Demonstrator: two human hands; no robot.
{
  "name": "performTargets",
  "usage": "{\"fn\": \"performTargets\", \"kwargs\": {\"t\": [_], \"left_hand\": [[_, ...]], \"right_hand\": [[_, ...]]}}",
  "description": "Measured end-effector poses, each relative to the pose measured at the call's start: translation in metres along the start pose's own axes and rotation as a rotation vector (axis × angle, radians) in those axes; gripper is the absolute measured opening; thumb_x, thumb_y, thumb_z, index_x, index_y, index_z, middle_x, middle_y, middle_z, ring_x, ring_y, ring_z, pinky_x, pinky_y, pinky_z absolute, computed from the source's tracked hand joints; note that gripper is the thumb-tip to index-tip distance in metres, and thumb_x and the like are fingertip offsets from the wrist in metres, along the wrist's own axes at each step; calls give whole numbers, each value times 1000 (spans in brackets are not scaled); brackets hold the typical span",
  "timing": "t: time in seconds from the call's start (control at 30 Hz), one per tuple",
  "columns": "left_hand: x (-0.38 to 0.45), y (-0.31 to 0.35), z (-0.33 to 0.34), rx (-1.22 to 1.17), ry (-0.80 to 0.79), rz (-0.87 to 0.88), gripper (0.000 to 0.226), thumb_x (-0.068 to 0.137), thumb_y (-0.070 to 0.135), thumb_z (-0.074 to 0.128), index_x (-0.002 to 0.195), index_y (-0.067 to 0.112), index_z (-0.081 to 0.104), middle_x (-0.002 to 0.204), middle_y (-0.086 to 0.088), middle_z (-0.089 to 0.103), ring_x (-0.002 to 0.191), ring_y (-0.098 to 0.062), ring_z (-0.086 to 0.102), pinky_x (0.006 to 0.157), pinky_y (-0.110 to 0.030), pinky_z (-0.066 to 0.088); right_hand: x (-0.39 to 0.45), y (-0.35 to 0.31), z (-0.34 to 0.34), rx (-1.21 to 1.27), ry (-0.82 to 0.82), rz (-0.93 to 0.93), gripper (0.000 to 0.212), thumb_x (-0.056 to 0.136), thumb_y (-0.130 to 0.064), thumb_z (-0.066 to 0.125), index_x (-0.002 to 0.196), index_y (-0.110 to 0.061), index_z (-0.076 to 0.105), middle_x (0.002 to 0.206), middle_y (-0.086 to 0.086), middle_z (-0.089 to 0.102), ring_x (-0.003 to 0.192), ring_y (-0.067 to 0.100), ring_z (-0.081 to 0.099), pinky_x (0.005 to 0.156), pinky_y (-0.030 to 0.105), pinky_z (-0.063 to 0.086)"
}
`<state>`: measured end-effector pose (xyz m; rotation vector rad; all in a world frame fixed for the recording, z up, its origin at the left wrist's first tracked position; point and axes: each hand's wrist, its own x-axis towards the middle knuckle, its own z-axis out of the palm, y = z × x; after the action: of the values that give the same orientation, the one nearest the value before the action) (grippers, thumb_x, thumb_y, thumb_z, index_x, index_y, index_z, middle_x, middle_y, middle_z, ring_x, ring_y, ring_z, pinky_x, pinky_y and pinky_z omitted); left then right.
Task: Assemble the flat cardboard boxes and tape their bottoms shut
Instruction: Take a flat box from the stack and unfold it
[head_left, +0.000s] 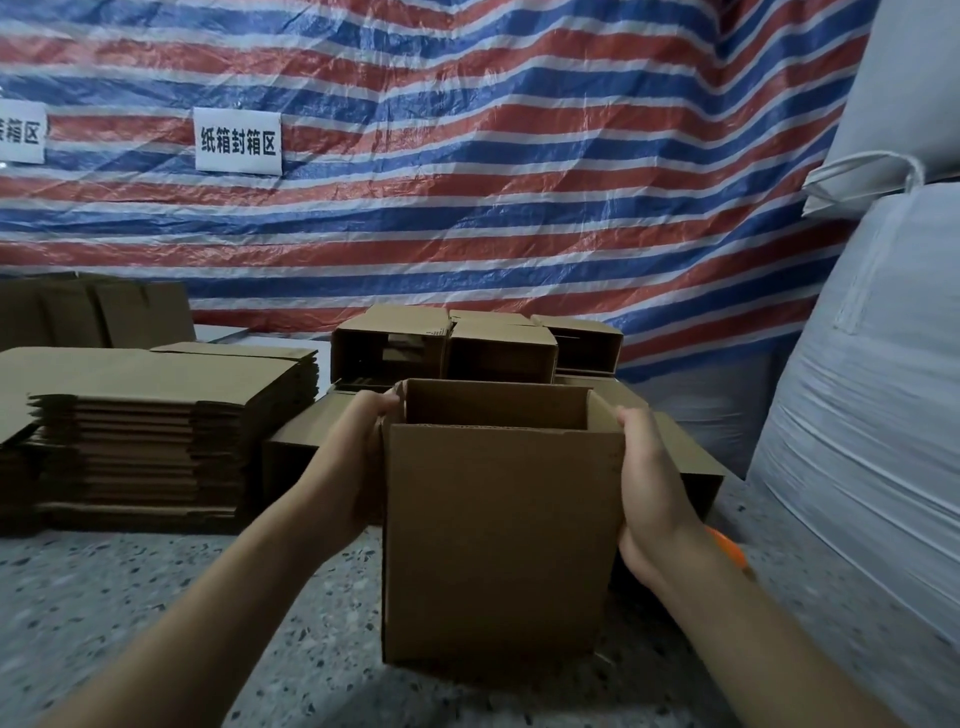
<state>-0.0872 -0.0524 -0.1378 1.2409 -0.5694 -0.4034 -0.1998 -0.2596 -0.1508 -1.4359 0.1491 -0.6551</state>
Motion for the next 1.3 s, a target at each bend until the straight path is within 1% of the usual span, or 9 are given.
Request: {"fn": "performTargets", "kwargs": {"t": [0.13,0.27,0.4,0.53,0.67,0.77,1.17,1.23,1.3], "left_hand": [[3,1,2,-22,-7,-58,34,95,41,44,101,18,68,70,-4,70,58,-15,67,51,-27,52],[3,-4,2,-65,7,-26,47,81,59,54,80,21,80,78,-6,74,66,-18,72,55,-29,55],[-3,-16,4,-77,94,-51,68,76,79,35,80,28,80,91,-11,76,80,-22,75,70,-36,51],[-4,-20,11,-41,116,-41,68,96,69,24,85,31,80,92,-7,77,82,-19,74,71,-34,52],[-3,-19,12,-82,112,-34,59,100,44,43,56,23,76,59,-1,69,49,-12,66,43,-20,49],[-2,-23,14,-100,146,-39,56,97,41,50,50,21,74,53,0,65,43,-12,62,39,-20,47],[-4,-28,6,-89,-27,-75,29,78,39,60,64,20,76,56,1,65,47,-11,62,41,-23,48],[-1,-26,8,-78,-3,-86,20,76,32,64,87,17,71,56,0,65,45,-12,62,40,-24,47],[2,-24,10,-84,64,-89,31,85,20,65,113,30,56,63,-5,70,48,-16,64,39,-27,49]], "right_hand": [[1,-2,-10,219,49,50,65,104,-55,27,84,-26,81,84,8,77,71,15,75,64,34,55],[5,5,-16,220,66,145,67,107,-48,29,71,-26,81,80,8,77,68,17,75,70,39,51],[2,14,-12,129,90,179,70,107,-45,28,63,-25,79,69,5,73,62,17,73,58,31,55],[3,19,-12,211,203,262,75,105,-47,37,45,-19,73,55,4,69,44,15,66,40,21,50],[3,21,-8,200,233,291,76,102,-52,37,44,-19,72,54,5,68,41,16,64,38,21,48],[2,23,-6,195,233,304,75,101,-56,36,47,-20,74,58,4,71,46,15,66,41,22,50],[10,32,-10,245,221,272,68,99,-59,38,59,-22,79,69,5,75,54,16,71,45,24,53],[11,32,-10,270,231,289,68,100,-56,39,55,-22,78,66,4,74,51,16,70,44,24,53],[12,32,-10,289,249,314,68,100,-55,41,52,-22,77,64,4,74,49,15,69,42,24,52]]}}
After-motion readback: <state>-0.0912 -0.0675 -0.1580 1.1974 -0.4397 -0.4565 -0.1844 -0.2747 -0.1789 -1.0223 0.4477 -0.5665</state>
